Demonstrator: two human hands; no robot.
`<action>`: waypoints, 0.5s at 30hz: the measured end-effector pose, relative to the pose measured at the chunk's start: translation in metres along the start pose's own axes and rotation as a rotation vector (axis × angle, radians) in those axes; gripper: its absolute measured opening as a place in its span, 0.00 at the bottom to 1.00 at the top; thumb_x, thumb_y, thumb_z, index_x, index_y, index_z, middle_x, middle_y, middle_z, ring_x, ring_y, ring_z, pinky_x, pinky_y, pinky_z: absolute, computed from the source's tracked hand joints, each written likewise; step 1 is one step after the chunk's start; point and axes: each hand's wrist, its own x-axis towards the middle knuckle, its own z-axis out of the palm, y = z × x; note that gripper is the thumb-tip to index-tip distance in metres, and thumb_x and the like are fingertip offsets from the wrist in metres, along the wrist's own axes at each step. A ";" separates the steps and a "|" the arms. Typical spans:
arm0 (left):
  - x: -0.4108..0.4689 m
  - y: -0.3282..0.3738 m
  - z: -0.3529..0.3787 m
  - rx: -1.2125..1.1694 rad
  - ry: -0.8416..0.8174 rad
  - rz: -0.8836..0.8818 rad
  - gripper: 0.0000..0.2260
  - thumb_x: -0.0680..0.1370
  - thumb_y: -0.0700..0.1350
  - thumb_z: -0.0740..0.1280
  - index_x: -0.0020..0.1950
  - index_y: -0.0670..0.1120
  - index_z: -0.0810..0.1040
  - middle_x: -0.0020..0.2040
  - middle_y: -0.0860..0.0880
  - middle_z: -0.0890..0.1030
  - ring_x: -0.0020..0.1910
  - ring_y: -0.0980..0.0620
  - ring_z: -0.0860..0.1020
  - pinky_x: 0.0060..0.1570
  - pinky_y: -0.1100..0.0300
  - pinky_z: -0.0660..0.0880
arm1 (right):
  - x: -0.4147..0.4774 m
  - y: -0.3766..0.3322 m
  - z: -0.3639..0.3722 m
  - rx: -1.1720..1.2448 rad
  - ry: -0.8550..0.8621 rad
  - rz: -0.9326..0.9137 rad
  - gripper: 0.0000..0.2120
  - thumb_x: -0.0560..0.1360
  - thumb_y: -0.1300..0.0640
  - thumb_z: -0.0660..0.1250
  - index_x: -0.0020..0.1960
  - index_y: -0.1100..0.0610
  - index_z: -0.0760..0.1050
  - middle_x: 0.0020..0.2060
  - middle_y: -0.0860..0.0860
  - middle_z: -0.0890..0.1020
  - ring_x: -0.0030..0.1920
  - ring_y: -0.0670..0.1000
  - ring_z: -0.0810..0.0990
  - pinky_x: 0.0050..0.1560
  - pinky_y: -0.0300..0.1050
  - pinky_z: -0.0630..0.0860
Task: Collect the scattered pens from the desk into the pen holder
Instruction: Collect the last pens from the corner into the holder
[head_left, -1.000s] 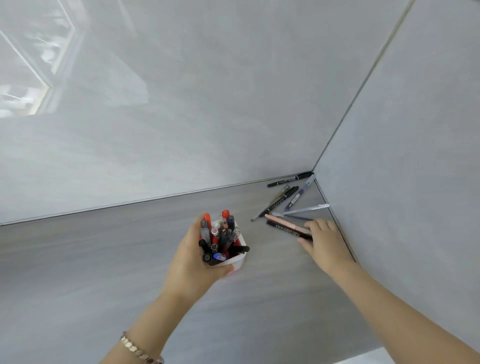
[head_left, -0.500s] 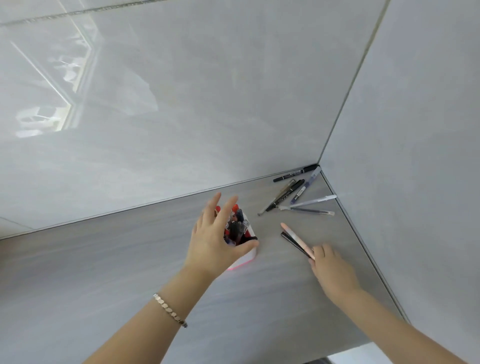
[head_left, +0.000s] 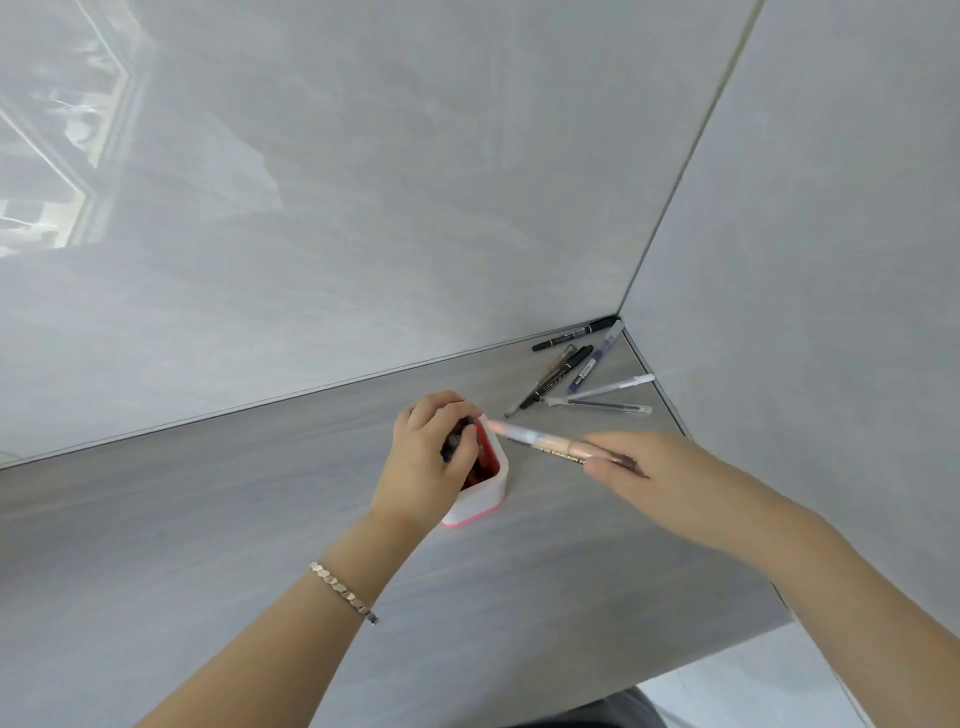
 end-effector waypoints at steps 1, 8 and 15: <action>0.000 -0.001 0.000 0.000 0.005 0.022 0.16 0.73 0.51 0.55 0.51 0.47 0.77 0.53 0.57 0.71 0.55 0.49 0.68 0.55 0.72 0.60 | 0.004 -0.008 -0.001 -0.037 -0.044 0.023 0.11 0.79 0.51 0.55 0.45 0.54 0.73 0.28 0.47 0.67 0.30 0.49 0.65 0.33 0.44 0.61; -0.001 -0.002 -0.003 -0.010 -0.042 0.047 0.16 0.74 0.51 0.55 0.54 0.46 0.77 0.58 0.54 0.72 0.62 0.54 0.64 0.59 0.78 0.53 | 0.048 -0.050 0.010 -0.160 -0.205 0.168 0.18 0.75 0.47 0.61 0.33 0.60 0.70 0.26 0.52 0.72 0.26 0.52 0.65 0.27 0.41 0.59; -0.018 -0.019 -0.018 -0.114 -0.193 -0.034 0.46 0.59 0.56 0.77 0.65 0.66 0.48 0.72 0.61 0.48 0.68 0.74 0.50 0.64 0.77 0.54 | 0.074 -0.035 0.045 0.059 0.296 -0.011 0.11 0.75 0.55 0.64 0.55 0.59 0.76 0.52 0.55 0.80 0.51 0.53 0.78 0.53 0.43 0.72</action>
